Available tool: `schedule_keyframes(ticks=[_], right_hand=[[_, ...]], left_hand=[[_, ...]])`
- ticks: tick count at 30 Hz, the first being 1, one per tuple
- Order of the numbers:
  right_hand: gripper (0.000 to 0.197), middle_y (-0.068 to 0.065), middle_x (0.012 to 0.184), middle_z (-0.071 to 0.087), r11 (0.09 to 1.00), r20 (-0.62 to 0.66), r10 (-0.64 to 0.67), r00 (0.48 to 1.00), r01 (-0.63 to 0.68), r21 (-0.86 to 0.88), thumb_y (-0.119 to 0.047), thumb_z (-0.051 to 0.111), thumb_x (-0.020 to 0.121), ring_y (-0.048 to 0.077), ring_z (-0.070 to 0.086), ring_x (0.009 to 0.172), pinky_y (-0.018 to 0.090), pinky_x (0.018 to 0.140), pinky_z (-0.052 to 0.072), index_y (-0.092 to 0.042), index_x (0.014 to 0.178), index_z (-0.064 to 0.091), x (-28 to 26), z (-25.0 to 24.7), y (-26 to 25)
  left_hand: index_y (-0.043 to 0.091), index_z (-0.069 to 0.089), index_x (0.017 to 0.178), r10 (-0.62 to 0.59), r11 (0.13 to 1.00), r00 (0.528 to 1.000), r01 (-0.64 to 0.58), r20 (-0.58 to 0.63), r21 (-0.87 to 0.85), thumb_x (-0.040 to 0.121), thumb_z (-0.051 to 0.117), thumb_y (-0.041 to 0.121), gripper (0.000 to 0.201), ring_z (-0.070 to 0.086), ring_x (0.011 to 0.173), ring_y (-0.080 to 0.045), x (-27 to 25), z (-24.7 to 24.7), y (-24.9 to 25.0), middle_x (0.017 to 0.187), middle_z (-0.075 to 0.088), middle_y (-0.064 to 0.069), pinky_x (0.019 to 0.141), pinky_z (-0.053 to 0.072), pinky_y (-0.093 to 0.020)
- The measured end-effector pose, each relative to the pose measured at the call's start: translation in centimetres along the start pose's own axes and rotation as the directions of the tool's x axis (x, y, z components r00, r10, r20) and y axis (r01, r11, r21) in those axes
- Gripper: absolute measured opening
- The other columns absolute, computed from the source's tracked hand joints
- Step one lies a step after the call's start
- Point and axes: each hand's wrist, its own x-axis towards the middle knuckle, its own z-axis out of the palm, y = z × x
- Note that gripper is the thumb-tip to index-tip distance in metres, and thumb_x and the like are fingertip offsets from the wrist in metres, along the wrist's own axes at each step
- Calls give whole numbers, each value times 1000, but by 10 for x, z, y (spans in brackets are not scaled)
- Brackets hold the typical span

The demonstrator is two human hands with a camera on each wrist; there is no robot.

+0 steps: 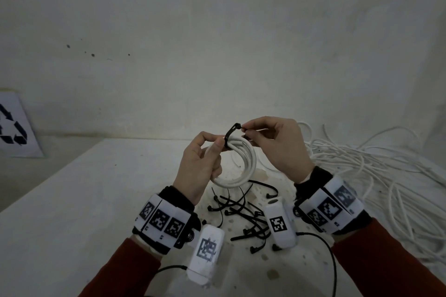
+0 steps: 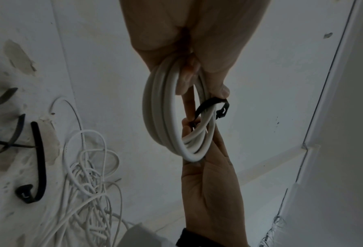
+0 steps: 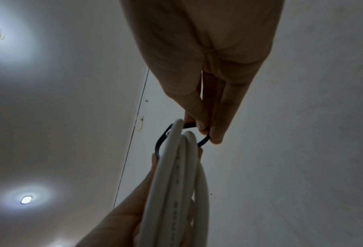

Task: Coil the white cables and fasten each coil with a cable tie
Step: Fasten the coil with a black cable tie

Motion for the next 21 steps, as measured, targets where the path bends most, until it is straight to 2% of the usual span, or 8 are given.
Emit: schedule_keyframes(ticks=[4, 8, 10, 12, 14, 16, 17, 21], right_hand=[[24, 2, 81, 74, 999, -8, -33, 999, 33, -16, 5, 66, 84, 16, 72, 74, 27, 71, 58, -18, 82, 73, 1, -2, 0], [23, 4, 79, 74, 999, -10, -31, 999, 31, -17, 4, 66, 84, 18, 72, 74, 32, 74, 59, -18, 83, 73, 1, -3, 1], [21, 6, 79, 74, 1000, -13, 6, 1000, -6, 9, 2, 66, 84, 20, 72, 76, 36, 76, 59, -18, 83, 73, 0, -3, 1], [13, 11, 83, 73, 992, 2, 80, 997, -80, 100, -1, 65, 86, 23, 72, 78, 39, 77, 59, -11, 84, 73, -2, -2, -2], [8, 22, 88, 70, 963, 29, 152, 988, -155, 222, -8, 67, 86, 30, 69, 80, 41, 77, 59, -2, 86, 71, -5, -2, -7], [21, 29, 91, 68, 941, 31, 193, 981, -194, 277, -16, 72, 83, 34, 67, 80, 40, 76, 59, 4, 85, 69, -6, -2, -9], [25, 30, 92, 67, 935, 29, 207, 978, -206, 290, -17, 74, 81, 33, 66, 79, 39, 76, 59, 6, 85, 68, -6, -1, -9], [23, 34, 92, 66, 906, 32, 242, 970, -238, 351, -11, 73, 81, 32, 66, 77, 33, 72, 58, 10, 85, 67, -6, 0, -8]], left_hand=[[12, 49, 84, 5, 1000, 1000, -6, 6, 13, 81, 58, 31, 22, 24, 40, -8, -1, 2, -1, 85, 58, -24, 39, 29, -18], [11, 48, 85, 4, 1000, 1000, -4, 1, 27, 81, 57, 31, 23, 24, 40, -8, -1, 4, 0, 82, 62, -21, 39, 29, -18], [10, 49, 86, -2, 999, 1000, 2, 0, 52, 81, 58, 31, 23, 24, 40, -8, 0, 5, -1, 83, 57, -24, 38, 29, -18], [9, 51, 87, -1, 995, 1000, 2, -5, 101, 83, 59, 30, 23, 25, 40, -8, 0, 5, -1, 79, 53, -23, 39, 29, -19], [5, 53, 90, 8, 985, 1000, -7, -5, 175, 87, 59, 26, 22, 27, 41, -8, 0, 5, -1, 66, 50, -14, 40, 30, -19], [-2, 52, 95, 21, 970, 1000, -19, -3, 244, 91, 58, 20, 23, 29, 41, -6, -1, 5, -1, 52, 51, 8, 42, 31, -20], [-4, 51, 96, 23, 963, 1000, -21, -5, 270, 92, 57, 18, 24, 29, 42, -6, -1, 6, 0, 48, 52, 12, 43, 31, -20], [-7, 51, 98, 26, 953, 999, -16, -28, 301, 93, 57, 17, 25, 28, 42, -7, -2, 6, 2, 45, 51, 13, 43, 28, -22]])
